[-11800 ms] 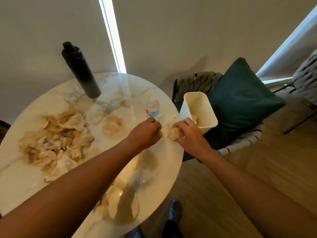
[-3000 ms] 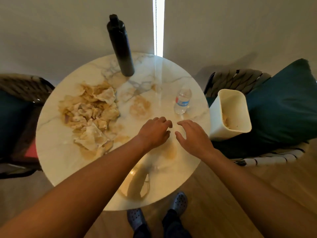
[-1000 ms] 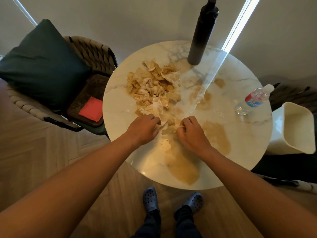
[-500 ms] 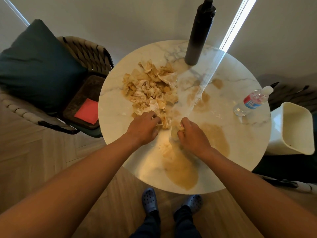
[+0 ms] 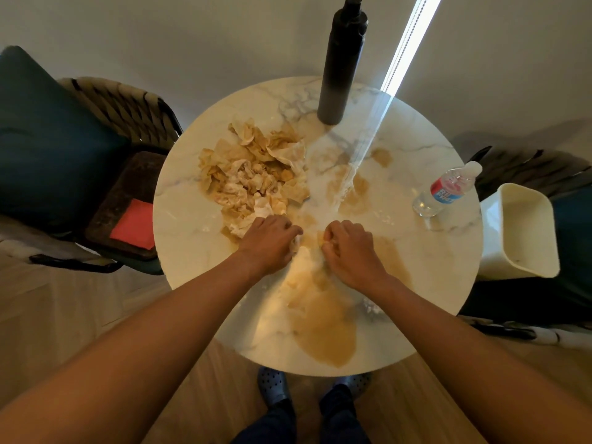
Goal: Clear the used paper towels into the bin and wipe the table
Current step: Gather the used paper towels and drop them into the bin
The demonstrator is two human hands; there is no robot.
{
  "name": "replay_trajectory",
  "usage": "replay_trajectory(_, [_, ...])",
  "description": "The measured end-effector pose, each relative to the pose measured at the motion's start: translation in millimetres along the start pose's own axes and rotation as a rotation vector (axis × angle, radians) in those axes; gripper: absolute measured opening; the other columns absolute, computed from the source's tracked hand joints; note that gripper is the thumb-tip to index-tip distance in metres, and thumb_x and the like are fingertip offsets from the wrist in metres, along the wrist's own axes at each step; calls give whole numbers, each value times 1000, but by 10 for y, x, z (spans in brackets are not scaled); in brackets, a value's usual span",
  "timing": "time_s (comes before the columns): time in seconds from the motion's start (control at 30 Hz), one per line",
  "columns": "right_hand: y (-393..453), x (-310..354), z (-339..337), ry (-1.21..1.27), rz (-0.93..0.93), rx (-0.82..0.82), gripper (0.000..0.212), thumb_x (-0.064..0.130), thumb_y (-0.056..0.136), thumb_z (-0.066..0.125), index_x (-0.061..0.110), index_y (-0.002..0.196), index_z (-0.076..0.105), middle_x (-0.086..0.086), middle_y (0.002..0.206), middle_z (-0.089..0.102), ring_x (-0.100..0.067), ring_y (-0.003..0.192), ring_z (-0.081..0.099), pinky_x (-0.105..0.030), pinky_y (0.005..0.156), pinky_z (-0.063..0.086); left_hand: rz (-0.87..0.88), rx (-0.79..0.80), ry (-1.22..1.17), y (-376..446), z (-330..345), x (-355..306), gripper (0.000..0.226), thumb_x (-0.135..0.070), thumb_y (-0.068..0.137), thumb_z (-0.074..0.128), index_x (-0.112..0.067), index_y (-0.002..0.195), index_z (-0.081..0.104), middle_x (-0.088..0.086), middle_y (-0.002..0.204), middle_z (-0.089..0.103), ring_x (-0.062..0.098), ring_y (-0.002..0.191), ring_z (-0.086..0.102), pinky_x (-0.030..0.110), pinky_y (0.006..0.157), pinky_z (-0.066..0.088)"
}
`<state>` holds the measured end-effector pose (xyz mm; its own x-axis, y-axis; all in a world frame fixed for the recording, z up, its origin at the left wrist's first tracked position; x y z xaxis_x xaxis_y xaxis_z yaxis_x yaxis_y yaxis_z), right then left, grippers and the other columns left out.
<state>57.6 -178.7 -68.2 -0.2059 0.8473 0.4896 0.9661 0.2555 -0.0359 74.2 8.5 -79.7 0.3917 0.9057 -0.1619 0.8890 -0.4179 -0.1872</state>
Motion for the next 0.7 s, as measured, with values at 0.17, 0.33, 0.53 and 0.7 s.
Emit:
replay_trajectory(0.17, [22, -147, -47, 108, 68, 41, 31, 19, 88, 59, 20, 118, 52, -1, 105, 56, -21, 95, 52, -37, 80, 42, 55, 41, 29, 127, -8, -3, 31, -23, 88, 64, -26, 119, 62, 4, 117, 57, 26, 107, 54, 34, 79, 34])
replay_trajectory(0.33, [-22, -289, -101, 170, 68, 4, 37, 16, 90, 61, 18, 126, 58, -2, 114, 62, -19, 100, 58, -33, 82, 47, 82, 37, 45, 214, -55, -59, 22, -18, 91, 59, -22, 112, 65, 8, 107, 60, 29, 95, 57, 32, 70, 35])
replay_trajectory(0.53, [-125, -435, -259, 154, 39, -70, 22, 16, 90, 70, 15, 112, 70, -2, 107, 69, -21, 96, 62, -29, 80, 48, 105, -24, 50, 329, -231, -305, 23, -29, 94, 56, -27, 115, 64, 4, 106, 61, 25, 93, 56, 35, 75, 44])
replay_trajectory(0.7, [-321, -613, -525, -7, 23, -178, 14, 25, 88, 73, 25, 102, 73, 6, 98, 73, -21, 92, 57, -38, 77, 47, 158, -56, 60, 450, -373, -683, 24, -31, 94, 56, -27, 115, 65, 2, 104, 61, 23, 90, 58, 37, 77, 49])
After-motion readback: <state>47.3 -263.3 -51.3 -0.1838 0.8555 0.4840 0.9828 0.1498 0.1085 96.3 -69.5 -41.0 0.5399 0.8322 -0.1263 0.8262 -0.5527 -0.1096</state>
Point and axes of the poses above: each hand's wrist, its own y-axis towards the middle knuckle, its own z-axis out of the palm, x = y × z, the point moved 3 cm from there along y, towards the middle knuckle
